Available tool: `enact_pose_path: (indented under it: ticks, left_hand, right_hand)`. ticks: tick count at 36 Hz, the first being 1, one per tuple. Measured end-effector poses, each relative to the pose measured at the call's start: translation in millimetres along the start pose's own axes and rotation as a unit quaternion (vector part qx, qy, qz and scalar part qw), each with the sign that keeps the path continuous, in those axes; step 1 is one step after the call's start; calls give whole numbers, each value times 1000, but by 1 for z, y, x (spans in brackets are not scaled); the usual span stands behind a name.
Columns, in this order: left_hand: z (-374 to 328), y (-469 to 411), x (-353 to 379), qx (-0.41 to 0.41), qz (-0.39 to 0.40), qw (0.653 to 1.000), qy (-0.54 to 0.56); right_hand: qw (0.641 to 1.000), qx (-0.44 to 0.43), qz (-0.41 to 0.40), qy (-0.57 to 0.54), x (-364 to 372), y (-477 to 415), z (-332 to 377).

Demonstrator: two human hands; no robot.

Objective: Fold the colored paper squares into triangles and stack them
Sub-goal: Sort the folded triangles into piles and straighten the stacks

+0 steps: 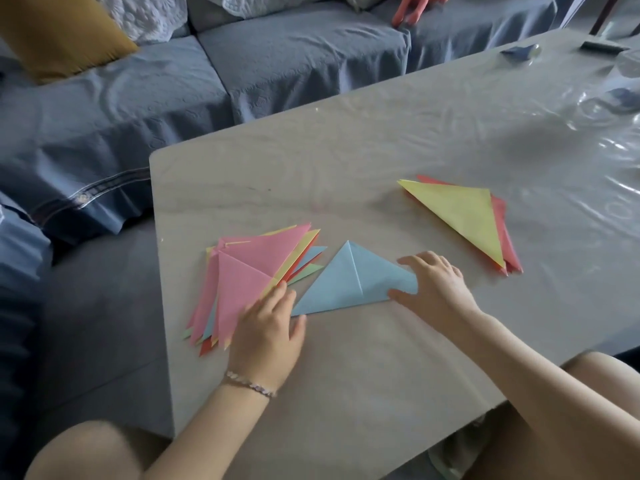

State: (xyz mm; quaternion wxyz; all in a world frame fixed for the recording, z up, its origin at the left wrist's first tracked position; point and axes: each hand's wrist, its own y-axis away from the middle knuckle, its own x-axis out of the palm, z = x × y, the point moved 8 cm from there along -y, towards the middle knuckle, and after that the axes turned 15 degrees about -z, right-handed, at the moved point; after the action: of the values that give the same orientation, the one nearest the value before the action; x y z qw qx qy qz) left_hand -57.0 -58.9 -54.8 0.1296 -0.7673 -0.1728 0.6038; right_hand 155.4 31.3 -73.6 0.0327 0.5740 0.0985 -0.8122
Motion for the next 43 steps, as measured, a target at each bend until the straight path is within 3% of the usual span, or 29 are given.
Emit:
enact_pose_path:
  ticks: [4, 8, 15, 20, 25, 29, 33, 37, 43]
  left_hand:
    - [29, -17, 6, -71, -13, 997, 7]
    - [52, -20, 19, -144, 30, 989, -14]
    - [64, -16, 22, -206, 25, 978, 17]
    - [61, -15, 13, -219, 13, 976, 10]
    - [57, -14, 6, -206, 18, 978, -11]
    - [66, -15, 11, -217, 39, 975, 7]
    - [72, -17, 15, -255, 34, 964, 71]
    - [57, -22, 10, -208, 18, 978, 20]
    - [10, -36, -18, 2, -164, 987, -2]
  right_hand:
    - [994, 43, 96, 21, 19, -12, 9]
    - [988, 80, 129, 22, 25, -16, 5]
    - [978, 163, 121, -56, 26, -9, -4]
    - [972, 176, 105, -117, 29, -5, -6]
    - [972, 130, 45, -190, 22, 1, -13]
    - [933, 150, -78, -316, 0, -6, -44]
    - [882, 218, -210, -360, -27, -22, -82]
    - [852, 282, -259, -358, -36, -40, -114]
    - [920, 282, -203, -181, -33, -49, -127]
